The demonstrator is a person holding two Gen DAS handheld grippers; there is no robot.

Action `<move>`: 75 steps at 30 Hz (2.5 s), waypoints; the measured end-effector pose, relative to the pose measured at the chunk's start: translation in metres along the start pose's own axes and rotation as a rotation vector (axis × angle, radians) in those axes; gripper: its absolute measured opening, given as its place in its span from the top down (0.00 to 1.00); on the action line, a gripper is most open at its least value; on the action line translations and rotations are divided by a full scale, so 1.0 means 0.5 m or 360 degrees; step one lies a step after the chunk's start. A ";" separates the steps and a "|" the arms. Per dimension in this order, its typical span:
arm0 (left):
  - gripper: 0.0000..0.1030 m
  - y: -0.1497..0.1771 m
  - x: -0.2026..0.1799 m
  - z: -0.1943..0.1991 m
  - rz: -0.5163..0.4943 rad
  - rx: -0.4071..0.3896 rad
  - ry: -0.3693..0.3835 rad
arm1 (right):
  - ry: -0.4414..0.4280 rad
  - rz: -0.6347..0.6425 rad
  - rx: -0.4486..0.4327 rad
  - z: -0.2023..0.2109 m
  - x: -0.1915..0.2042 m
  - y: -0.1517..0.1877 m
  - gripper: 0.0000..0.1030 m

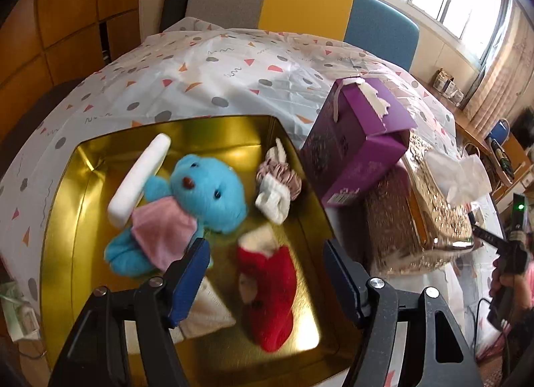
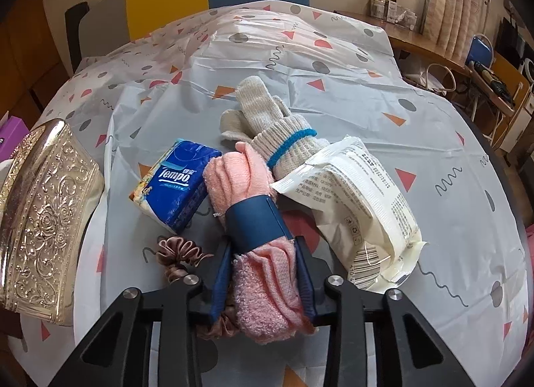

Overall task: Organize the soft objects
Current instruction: 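Carry the white cloth into the gold tray and open the left gripper while the right holds the sock, then carry the pink sock over the gold tray and open the right gripper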

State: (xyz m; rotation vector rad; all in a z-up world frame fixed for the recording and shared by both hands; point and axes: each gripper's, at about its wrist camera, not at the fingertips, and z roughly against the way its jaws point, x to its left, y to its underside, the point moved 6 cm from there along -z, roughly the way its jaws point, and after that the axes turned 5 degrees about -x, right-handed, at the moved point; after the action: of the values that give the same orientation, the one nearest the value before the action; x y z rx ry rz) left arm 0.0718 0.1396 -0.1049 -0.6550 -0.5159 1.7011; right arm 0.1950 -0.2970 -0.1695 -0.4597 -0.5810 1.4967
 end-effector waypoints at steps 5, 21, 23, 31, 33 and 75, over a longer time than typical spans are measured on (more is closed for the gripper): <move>0.31 0.011 0.017 0.023 -0.0018 -0.0048 -0.0035 | -0.0138 -0.0125 -0.0039 0.042 0.005 -0.016 0.68; 0.27 0.023 0.085 0.079 -0.0007 -0.0158 -0.0122 | -0.0227 -0.0071 -0.0214 0.155 0.151 -0.215 0.68; 0.27 0.025 0.091 0.086 -0.0011 -0.0171 -0.0137 | -0.0270 0.0018 -0.0254 0.171 0.223 -0.260 0.68; 0.26 0.039 0.138 0.102 0.0042 -0.0186 -0.0191 | -0.0624 0.0517 -0.0326 0.258 0.582 -0.281 0.68; 0.26 0.044 0.151 0.105 0.0050 -0.0192 -0.0216 | -0.0734 0.0650 -0.0288 0.273 0.656 -0.233 0.68; 0.21 0.051 0.214 0.166 0.0128 -0.0340 -0.0397 | -0.0855 0.1007 0.0046 0.219 0.768 0.195 0.55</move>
State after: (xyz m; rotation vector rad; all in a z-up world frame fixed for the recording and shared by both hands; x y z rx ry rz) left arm -0.0195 0.2390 -0.0759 -0.6246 -0.8664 1.8304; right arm 0.0446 0.0818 -0.1153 -0.2160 -0.8798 2.2613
